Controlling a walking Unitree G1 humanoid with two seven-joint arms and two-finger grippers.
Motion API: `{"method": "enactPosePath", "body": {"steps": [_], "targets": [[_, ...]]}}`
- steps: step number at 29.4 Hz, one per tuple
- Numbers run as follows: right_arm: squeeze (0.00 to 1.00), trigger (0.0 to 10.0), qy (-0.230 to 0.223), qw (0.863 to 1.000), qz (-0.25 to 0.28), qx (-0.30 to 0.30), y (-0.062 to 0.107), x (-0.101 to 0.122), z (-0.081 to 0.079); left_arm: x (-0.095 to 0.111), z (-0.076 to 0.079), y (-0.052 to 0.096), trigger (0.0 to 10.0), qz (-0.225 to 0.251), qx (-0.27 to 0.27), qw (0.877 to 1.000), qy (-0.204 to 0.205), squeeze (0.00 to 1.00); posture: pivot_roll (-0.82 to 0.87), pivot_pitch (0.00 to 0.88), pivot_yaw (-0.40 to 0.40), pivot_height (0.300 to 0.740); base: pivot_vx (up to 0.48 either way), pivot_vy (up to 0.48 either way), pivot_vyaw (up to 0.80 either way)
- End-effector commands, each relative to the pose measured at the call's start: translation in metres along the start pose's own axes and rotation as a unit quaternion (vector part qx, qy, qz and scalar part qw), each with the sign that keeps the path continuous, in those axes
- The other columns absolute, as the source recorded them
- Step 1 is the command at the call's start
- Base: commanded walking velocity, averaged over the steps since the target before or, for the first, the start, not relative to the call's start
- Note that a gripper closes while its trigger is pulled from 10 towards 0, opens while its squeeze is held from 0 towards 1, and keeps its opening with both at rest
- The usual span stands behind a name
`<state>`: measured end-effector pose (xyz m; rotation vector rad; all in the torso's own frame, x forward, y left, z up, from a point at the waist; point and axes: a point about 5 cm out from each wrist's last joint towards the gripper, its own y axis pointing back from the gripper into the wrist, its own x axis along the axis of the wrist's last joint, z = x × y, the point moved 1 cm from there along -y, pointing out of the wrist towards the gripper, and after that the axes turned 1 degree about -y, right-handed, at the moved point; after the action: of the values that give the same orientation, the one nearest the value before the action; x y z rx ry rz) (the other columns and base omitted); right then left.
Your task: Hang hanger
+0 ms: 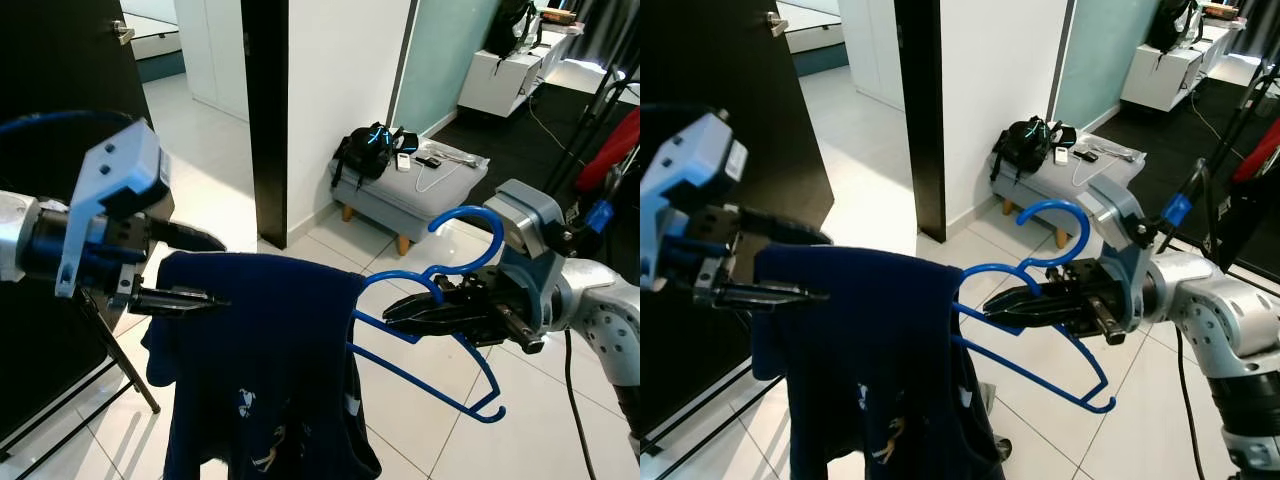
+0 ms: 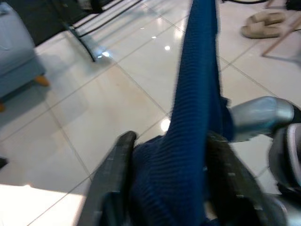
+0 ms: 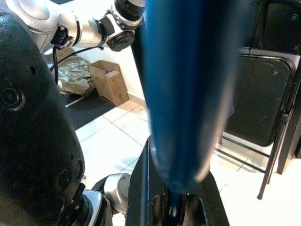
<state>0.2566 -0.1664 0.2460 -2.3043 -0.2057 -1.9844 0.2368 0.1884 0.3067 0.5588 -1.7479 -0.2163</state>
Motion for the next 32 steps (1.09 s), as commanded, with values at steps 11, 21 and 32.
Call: {"method": "enactPosePath", "body": {"steps": [11,21,32], "targets": [[0.00,10.0,0.026,1.000,0.004,0.013,-0.005,0.005,-0.002,-0.001,-0.004,0.002,0.0,-0.004,0.012,1.000,0.006,0.00,0.05,0.000,-0.020,0.740,0.000,0.000,0.00],[0.00,10.0,0.024,1.000,0.001,0.013,-0.005,0.003,-0.002,0.008,0.001,0.003,0.0,0.031,-0.014,0.999,-0.001,0.00,0.05,0.000,-0.019,0.740,0.000,0.000,0.00],[0.00,10.0,0.024,1.000,-0.003,0.010,-0.005,0.001,-0.001,0.016,0.008,0.004,0.0,0.068,-0.050,0.996,-0.012,0.00,0.05,0.000,-0.020,0.740,0.000,0.000,0.00]]}}
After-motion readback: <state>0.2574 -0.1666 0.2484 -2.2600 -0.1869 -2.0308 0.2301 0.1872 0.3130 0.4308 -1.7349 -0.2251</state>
